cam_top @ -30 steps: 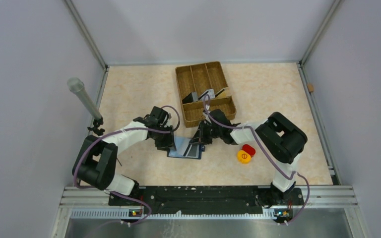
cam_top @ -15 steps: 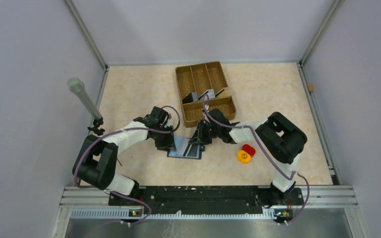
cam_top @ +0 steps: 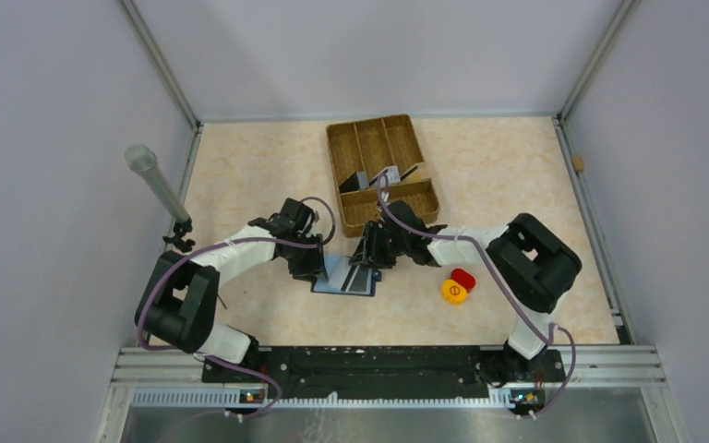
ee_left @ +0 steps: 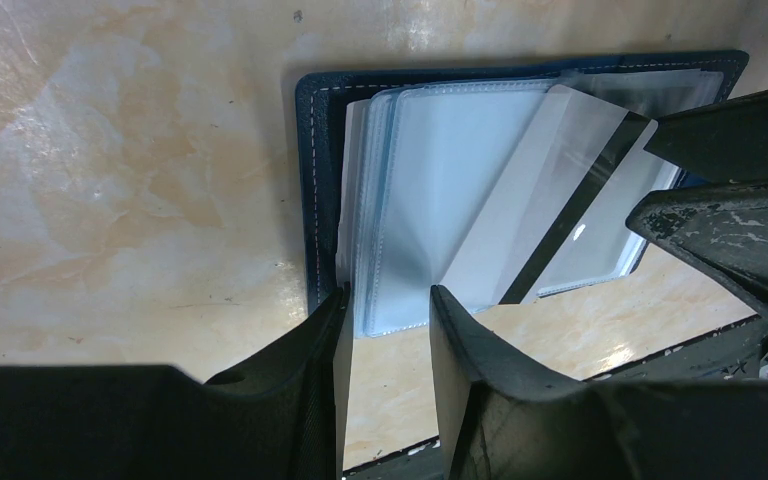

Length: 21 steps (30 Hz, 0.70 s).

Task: Put the credit cards into the card holder
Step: Insert the credit card into the card holder.

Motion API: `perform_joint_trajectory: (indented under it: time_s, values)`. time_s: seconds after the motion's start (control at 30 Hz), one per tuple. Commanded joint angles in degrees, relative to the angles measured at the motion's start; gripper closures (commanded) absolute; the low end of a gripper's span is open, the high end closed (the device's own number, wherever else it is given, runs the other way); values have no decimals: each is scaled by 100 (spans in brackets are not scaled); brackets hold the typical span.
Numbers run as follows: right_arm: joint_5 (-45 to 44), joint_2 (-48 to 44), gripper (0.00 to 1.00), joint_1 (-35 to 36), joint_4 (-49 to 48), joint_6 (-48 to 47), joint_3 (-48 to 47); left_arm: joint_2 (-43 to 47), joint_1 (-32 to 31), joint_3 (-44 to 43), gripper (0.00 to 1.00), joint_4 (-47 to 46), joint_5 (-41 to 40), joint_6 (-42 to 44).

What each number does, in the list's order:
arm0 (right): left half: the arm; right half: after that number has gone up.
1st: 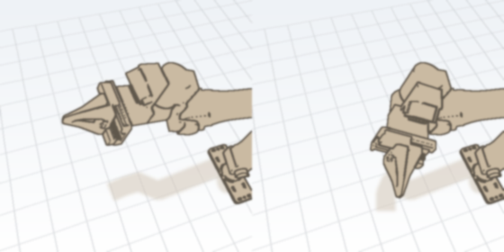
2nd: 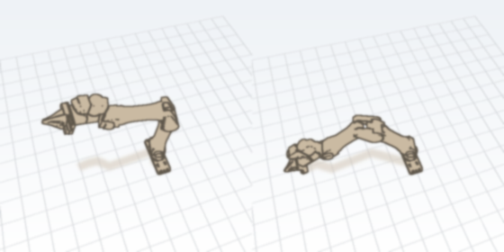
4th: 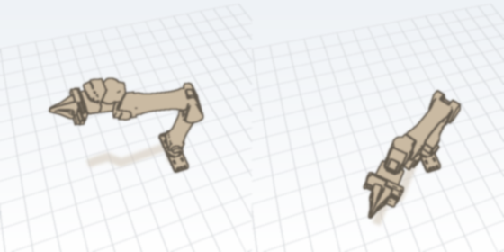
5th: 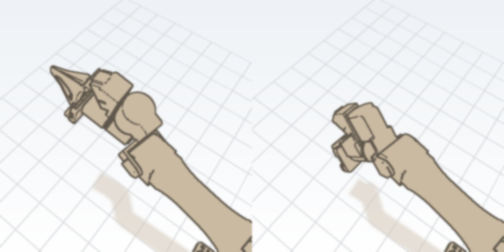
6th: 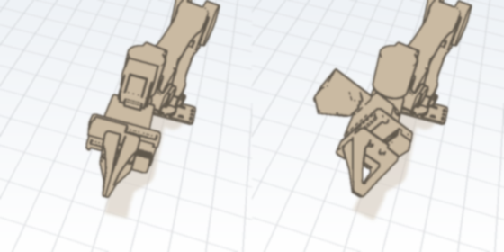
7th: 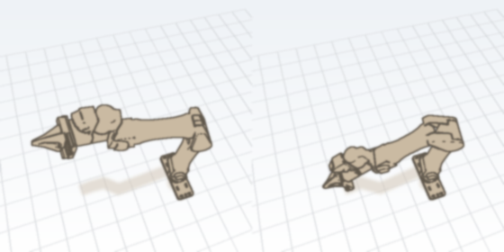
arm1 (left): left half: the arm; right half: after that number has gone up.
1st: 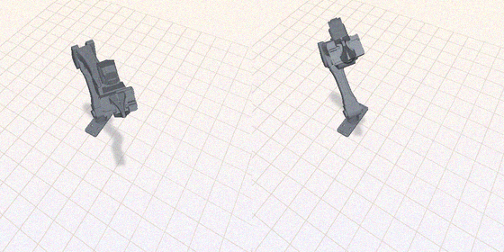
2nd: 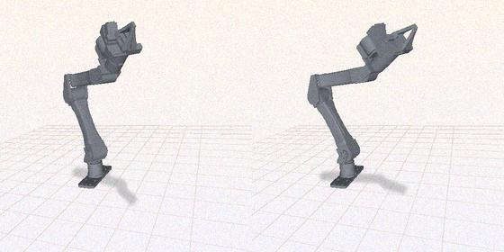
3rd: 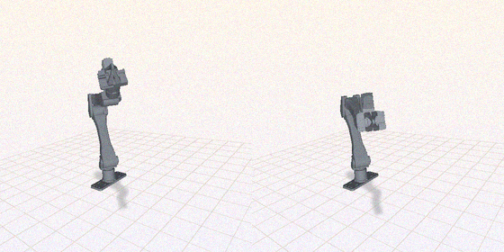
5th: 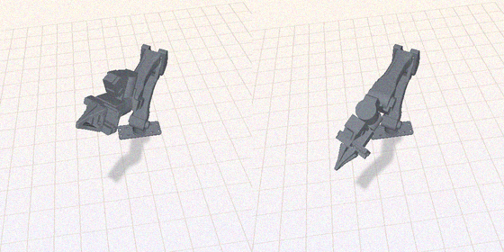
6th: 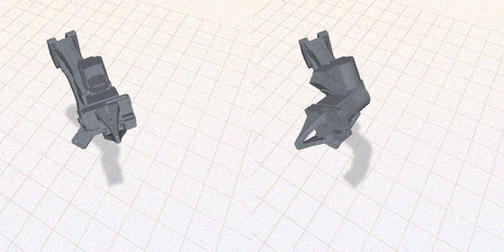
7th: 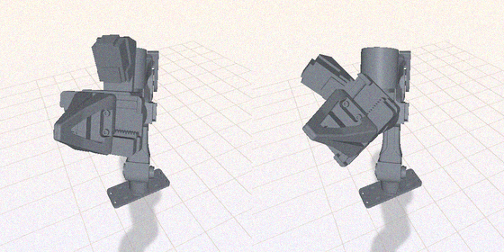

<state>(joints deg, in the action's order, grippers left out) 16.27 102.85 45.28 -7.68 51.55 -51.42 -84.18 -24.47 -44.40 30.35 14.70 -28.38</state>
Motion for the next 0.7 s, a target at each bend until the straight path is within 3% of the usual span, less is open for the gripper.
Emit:
perform_joint_trajectory:
  time_s: [0.0, 0.27, 0.67]
  values:
    - [-418, -133, 54, 118, 486, -90, 158, 133, -39, -25, 63, -80, 29, 61]
    - [-447, 157, 64, 268, 452, -83, -64, 86, -40, -25, 65, -284, -65, 52]
    - [-941, 389, 67, 465, 1018, -312, -558, -21, -34, -7, 66, -442, -29, 26]
